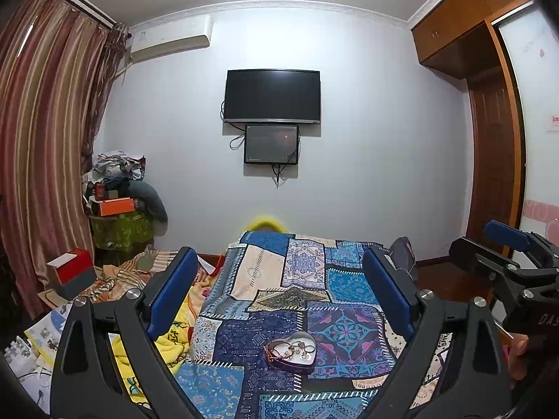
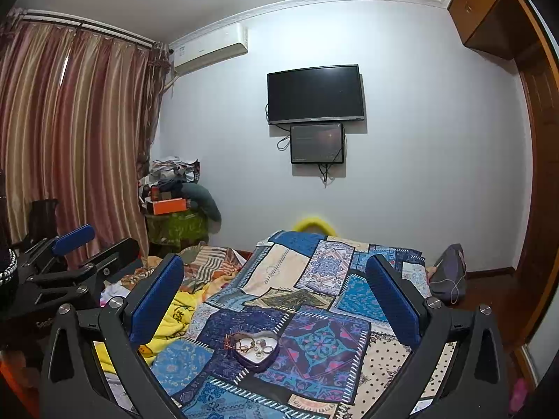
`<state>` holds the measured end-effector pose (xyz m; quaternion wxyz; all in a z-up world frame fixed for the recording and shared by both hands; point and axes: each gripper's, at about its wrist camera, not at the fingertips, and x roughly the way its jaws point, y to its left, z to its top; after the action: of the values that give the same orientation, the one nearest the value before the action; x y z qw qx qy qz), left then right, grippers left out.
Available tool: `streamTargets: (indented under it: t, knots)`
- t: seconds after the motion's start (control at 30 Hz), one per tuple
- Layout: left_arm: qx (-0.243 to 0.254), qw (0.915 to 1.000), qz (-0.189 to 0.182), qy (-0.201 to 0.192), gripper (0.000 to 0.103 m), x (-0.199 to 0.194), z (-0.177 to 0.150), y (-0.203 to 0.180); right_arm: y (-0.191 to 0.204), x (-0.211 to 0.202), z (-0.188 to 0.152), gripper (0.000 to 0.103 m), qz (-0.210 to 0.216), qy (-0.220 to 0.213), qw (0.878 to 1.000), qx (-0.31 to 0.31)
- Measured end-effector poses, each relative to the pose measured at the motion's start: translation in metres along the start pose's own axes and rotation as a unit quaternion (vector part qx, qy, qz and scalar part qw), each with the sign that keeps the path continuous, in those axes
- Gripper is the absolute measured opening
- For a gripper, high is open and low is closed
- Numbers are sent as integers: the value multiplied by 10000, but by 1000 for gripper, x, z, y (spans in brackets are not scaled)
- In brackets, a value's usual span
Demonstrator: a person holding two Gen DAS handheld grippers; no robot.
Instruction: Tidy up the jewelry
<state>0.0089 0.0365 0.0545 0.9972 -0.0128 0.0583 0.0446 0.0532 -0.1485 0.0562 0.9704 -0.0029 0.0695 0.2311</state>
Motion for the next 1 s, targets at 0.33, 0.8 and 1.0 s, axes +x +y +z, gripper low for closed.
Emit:
streamTargets:
  t: [0.33, 0.8, 1.0]
  knots:
    - [24, 10000, 24, 78, 96, 4, -3, -3, -3, 2, -1, 103, 34, 91, 9999, 56]
    - [49, 10000, -29, 49, 96, 4, -2, -5, -5, 1, 0, 103, -10, 126, 9999, 87]
    - [63, 10000, -46, 37, 96, 3, -1, -7, -5, 0, 0, 103, -12, 127, 9999, 80]
